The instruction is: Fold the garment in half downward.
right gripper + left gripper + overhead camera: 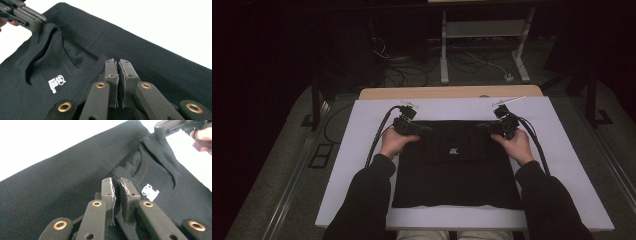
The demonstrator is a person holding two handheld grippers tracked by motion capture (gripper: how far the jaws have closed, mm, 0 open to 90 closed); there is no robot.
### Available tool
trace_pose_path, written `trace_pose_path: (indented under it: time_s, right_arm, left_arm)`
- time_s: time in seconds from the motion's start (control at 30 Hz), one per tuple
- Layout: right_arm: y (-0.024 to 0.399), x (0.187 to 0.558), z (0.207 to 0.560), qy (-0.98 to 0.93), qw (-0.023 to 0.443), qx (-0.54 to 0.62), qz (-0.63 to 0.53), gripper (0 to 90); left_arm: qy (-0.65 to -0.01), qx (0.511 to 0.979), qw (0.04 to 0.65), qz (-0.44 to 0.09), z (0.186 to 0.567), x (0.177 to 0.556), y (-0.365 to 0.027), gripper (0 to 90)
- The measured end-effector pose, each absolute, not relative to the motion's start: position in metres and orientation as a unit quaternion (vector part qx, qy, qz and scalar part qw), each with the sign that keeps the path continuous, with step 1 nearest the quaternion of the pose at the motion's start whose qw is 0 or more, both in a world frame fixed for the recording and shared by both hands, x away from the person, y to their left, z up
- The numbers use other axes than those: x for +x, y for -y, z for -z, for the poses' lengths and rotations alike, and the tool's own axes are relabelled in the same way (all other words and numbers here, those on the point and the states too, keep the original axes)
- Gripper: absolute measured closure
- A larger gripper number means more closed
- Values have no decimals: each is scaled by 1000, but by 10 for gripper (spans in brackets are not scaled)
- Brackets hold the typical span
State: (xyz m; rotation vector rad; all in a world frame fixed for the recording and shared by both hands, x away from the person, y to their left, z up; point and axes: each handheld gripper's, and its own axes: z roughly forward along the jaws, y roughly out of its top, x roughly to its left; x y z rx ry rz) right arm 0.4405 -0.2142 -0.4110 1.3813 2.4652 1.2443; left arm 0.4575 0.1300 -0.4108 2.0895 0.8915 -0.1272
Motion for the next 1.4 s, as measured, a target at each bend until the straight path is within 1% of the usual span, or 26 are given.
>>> trace_pose_path:
  time_s: [0.03, 0.13, 0.3, 0.6, 1.17, 1.4]
  right_arm:
    - [214, 440, 411, -799, 27, 445, -403, 840]
    - [214, 439, 410, -799, 28, 446, -403, 842]
    - [214, 437, 405, -799, 29, 441, -407, 851]
    - [222, 429, 388, -795, 29, 433, -424, 856]
    - [231, 410, 367, -786, 10, 423, -451, 858]
    - [234, 394, 364, -786, 3, 421, -454, 858]
  left_arm:
    - [-354, 833, 422, 55, 410, 457, -129, 804]
    - [-345, 837, 420, 59, 407, 454, -126, 855]
    - [-340, 846, 406, 59, 404, 452, -123, 875]
    - [-345, 847, 402, 51, 392, 449, -131, 880]
    - [-342, 845, 410, 37, 369, 432, -139, 880]
    - [-339, 840, 421, 42, 370, 419, -141, 880]
